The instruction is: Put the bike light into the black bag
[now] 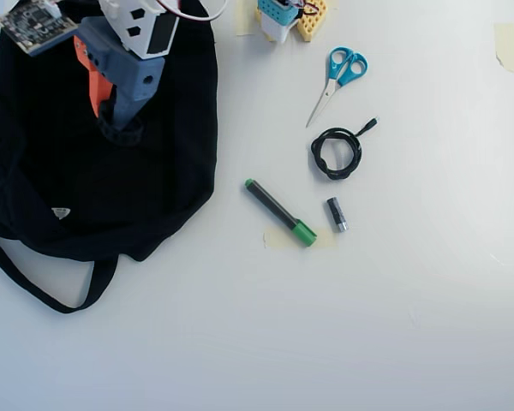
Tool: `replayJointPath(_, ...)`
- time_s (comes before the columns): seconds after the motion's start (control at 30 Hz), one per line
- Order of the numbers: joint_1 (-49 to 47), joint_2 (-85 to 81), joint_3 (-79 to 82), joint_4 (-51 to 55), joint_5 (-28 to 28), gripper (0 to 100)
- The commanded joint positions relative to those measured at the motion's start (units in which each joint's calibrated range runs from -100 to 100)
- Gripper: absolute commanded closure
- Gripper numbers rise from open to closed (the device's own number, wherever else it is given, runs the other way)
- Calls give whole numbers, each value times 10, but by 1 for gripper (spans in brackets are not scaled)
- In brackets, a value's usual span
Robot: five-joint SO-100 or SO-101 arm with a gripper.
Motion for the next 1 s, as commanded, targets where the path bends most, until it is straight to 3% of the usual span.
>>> replayJointPath(0.0, 46, -29, -18, -12, -1, 98)
replayJointPath(0.3, 132, -27, 25, -27, -1, 98)
replayJointPath(0.67, 238, -27, 345, -243, -21, 98)
replayJointPath(0.83, 243, -27, 385, -254, -27, 97)
replayJointPath(0.9, 236, -28, 388, -246, -25, 79)
replayJointPath(0.97, 219, -38, 388, -243, -19, 69)
